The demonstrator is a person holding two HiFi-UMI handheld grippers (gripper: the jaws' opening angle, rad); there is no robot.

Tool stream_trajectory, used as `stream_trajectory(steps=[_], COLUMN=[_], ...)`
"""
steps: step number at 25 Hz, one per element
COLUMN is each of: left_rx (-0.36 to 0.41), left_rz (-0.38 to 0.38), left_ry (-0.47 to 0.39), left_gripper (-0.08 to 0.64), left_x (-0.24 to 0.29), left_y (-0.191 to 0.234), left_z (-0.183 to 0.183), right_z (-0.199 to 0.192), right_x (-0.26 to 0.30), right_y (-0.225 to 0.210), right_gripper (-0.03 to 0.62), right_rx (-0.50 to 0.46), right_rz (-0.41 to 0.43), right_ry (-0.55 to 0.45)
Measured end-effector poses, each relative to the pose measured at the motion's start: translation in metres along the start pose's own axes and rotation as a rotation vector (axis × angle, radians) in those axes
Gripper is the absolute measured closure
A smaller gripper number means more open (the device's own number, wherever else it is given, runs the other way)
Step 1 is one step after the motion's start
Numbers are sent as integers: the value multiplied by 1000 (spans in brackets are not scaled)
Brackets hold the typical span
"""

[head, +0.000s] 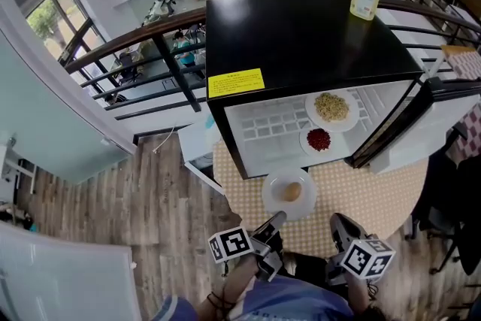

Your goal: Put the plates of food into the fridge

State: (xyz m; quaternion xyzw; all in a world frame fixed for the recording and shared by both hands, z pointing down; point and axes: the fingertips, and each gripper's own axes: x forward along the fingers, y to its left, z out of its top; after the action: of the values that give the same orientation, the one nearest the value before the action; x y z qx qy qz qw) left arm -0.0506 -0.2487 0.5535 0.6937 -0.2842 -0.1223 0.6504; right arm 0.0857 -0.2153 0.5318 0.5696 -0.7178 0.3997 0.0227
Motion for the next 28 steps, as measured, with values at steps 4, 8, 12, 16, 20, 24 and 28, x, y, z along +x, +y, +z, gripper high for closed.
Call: stream_trajectory(steps=[4,8,12,16,20,24,28], left_rx=[-21,-30,-34,-12,-63,-147,-162], left_rz=[14,44,69,92,83,80,128], left_ry=[-83,-153,-215,-256,-296,-357,-372], left_gripper=[535,535,535,535,534,535,534], left_x=[11,25,45,64,80,90,94], left_y=[0,5,14,26,37,51,68], left_z=[5,11,21,38,60,79,86], right_z=[16,35,48,51,50,48,53], right_x=[6,10,10,13,14,16,13], right_y=[-13,-26,-34,-44,-45,-55,-57], right_gripper=[575,575,575,575,575,575,575], right_rx=[-31,-67,-74,-82,-92,-94,-87], right_rz=[42,84,103,121,142,158,142], right_ry=[41,58,84,107,142,153,152])
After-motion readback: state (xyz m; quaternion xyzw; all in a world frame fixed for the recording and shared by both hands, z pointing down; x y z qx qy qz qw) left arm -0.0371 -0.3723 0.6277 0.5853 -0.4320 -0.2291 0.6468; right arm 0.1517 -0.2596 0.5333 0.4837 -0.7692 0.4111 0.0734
